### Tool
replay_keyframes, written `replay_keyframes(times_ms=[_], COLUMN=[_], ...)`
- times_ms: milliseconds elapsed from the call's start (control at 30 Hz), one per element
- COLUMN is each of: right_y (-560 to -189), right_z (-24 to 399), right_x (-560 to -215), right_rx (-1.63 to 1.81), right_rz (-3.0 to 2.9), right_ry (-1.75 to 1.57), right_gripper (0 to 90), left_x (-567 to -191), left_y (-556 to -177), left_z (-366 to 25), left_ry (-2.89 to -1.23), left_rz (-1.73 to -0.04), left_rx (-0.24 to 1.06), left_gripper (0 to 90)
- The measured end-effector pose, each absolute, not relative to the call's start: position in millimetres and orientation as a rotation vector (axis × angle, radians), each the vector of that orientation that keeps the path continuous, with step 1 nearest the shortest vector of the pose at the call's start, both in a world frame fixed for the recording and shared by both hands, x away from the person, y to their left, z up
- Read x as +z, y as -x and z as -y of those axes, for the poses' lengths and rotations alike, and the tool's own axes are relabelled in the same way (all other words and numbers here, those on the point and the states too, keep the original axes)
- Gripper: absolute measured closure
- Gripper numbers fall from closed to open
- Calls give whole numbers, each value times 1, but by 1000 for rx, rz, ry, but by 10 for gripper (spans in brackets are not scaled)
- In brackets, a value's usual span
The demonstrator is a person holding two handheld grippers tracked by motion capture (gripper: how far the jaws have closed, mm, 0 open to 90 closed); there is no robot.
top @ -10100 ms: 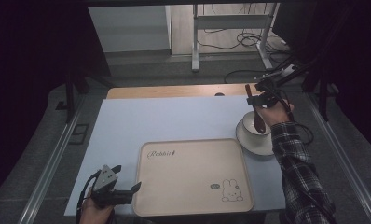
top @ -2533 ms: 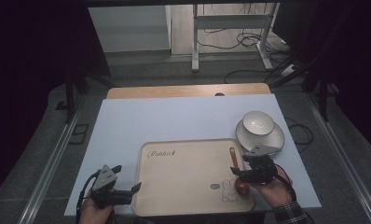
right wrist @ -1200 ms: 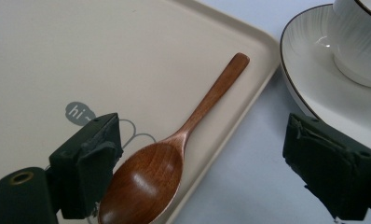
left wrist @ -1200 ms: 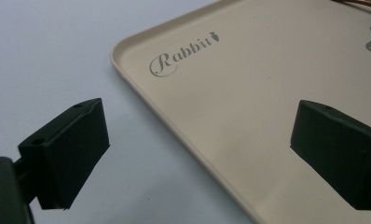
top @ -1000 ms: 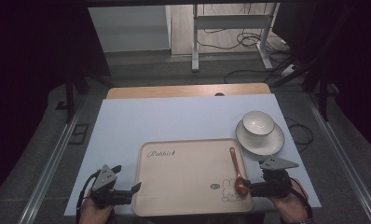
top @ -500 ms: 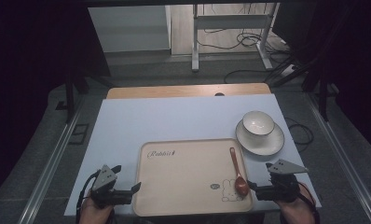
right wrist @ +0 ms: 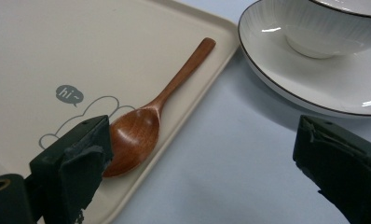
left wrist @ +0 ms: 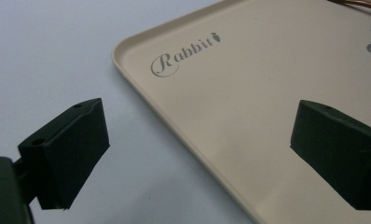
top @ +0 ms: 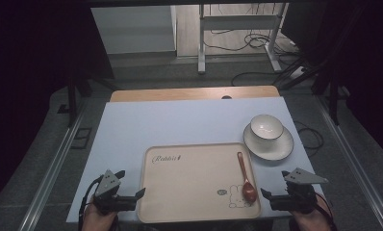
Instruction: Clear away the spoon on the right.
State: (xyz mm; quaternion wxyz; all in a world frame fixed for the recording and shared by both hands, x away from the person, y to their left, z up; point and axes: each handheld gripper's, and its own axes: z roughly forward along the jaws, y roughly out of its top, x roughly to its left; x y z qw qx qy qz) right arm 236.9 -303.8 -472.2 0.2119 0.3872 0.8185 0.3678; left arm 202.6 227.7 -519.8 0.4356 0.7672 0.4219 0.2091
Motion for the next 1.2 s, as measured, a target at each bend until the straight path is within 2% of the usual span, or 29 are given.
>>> replay_keyframes(times_ms=[400, 1200], right_y=[-227, -222], right_z=[316, 329], right_x=[-476, -491], right_rx=[994, 957], right_rz=[-2242, -2255], right_ry=[-1100, -1175], right_gripper=[11, 18], left_x=[-520, -520], left_y=[-203, -203], left_z=[-229, -229], left_ry=[-1898, -1898], left_rz=[-1062, -1065], left_rx=[515, 518], left_gripper=[32, 29])
